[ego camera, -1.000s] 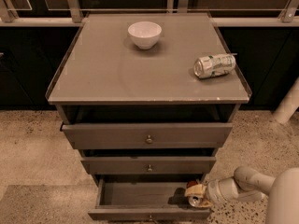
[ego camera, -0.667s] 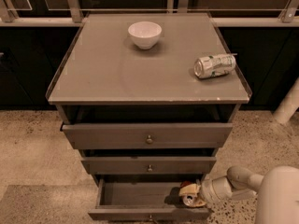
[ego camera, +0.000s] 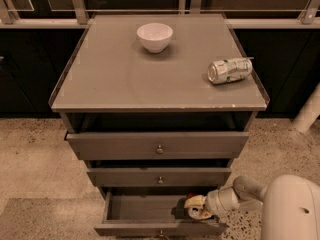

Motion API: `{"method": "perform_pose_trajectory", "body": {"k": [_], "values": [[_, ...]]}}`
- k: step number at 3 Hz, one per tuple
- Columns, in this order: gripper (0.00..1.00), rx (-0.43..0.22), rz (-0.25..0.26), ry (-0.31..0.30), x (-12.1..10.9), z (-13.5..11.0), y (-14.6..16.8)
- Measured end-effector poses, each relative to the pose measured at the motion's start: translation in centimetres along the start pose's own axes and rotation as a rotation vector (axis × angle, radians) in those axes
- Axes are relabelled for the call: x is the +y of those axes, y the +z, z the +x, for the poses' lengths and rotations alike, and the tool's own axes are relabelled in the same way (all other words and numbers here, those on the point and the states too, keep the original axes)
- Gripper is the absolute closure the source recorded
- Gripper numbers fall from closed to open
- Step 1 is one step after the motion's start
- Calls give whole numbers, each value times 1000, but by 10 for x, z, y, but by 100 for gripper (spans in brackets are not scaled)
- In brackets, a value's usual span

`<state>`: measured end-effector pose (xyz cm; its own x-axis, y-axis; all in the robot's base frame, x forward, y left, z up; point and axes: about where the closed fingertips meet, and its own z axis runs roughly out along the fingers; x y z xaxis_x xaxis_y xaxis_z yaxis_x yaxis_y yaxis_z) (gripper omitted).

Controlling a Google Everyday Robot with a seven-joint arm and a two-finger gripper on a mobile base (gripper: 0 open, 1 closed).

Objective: Place coke can into bottom drawer

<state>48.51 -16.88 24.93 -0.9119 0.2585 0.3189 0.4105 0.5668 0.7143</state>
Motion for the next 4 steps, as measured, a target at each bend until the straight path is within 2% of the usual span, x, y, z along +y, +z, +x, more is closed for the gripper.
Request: {"method": "perform_pose_trajectory", "body": {"k": [2,3,4], "values": [[100,-21,36,38,-13,-18,25],[82,-21,36,38,-13,-18,26],[59,-21,36,38,-13,-18,26]]}}
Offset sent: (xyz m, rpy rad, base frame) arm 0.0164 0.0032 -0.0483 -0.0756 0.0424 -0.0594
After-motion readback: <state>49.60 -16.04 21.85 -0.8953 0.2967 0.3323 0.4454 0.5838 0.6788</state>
